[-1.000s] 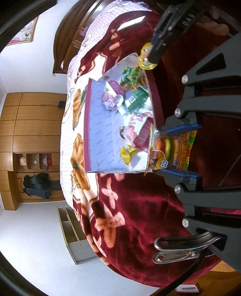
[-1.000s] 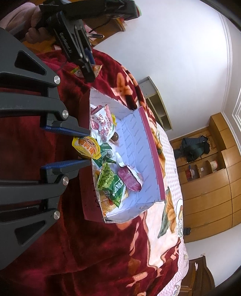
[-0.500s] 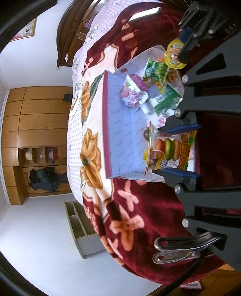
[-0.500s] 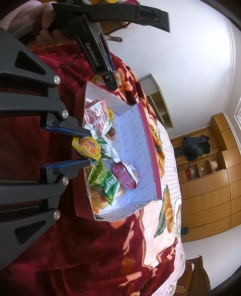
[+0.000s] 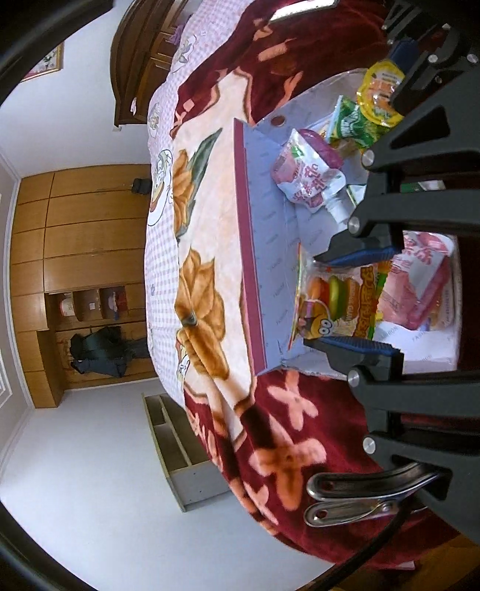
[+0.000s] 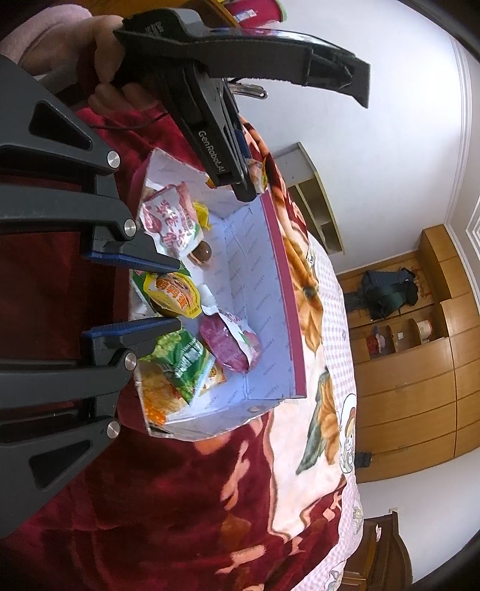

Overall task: Organize snacks
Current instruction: 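Lift the gummy bag and carry it over the box with the left gripper, then open the left gripper to drop the gummy bag in the box while the right releases the yellow candy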

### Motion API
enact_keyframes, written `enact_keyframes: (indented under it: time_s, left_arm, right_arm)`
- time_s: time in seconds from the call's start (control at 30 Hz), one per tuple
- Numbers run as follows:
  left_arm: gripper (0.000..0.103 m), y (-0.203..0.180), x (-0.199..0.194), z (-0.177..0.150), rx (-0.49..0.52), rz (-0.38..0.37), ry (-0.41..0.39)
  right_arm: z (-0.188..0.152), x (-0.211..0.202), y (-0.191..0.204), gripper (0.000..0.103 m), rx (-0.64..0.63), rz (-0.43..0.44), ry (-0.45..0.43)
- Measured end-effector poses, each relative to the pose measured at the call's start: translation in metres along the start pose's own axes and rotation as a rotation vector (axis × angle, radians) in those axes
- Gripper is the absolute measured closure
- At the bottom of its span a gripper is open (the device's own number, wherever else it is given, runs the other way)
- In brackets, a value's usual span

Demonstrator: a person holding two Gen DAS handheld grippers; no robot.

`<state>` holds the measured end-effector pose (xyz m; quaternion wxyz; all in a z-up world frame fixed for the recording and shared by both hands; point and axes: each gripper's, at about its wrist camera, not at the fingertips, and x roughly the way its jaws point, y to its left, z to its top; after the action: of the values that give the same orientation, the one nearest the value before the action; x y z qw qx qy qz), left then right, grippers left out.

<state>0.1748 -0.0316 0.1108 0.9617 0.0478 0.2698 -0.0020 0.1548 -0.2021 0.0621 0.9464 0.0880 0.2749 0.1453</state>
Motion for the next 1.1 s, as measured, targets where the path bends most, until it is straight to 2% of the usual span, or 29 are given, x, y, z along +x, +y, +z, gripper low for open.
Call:
enact_keyframes:
  time_s: [0.57,0.77,0.83,0.9,1.1]
  left_arm:
    - [0.068,-0.005,0.065,-0.002,-0.021,-0.031,0.087]
    - [0.068,-0.007,0.077,-0.004,-0.018,-0.034,0.102]
    - [0.058,-0.007,0.080,-0.005,-0.017,-0.033,0.112]
    - [0.053,-0.006,0.083,-0.006,-0.023,-0.031,0.122]
    - [0.048,-0.004,0.086,-0.006,-0.035,-0.036,0.135]
  right_arm:
    - [0.013,0.027,-0.010,0.077,0.004,-0.006,0.021]
    - [0.014,0.033,-0.013,0.077,0.006,-0.009,0.028]
    - [0.015,0.035,-0.013,0.077,0.006,-0.009,0.030]
    - [0.016,0.037,-0.013,0.077,0.006,-0.008,0.031]
    - [0.020,0.042,-0.012,0.077,-0.005,-0.008,0.033]
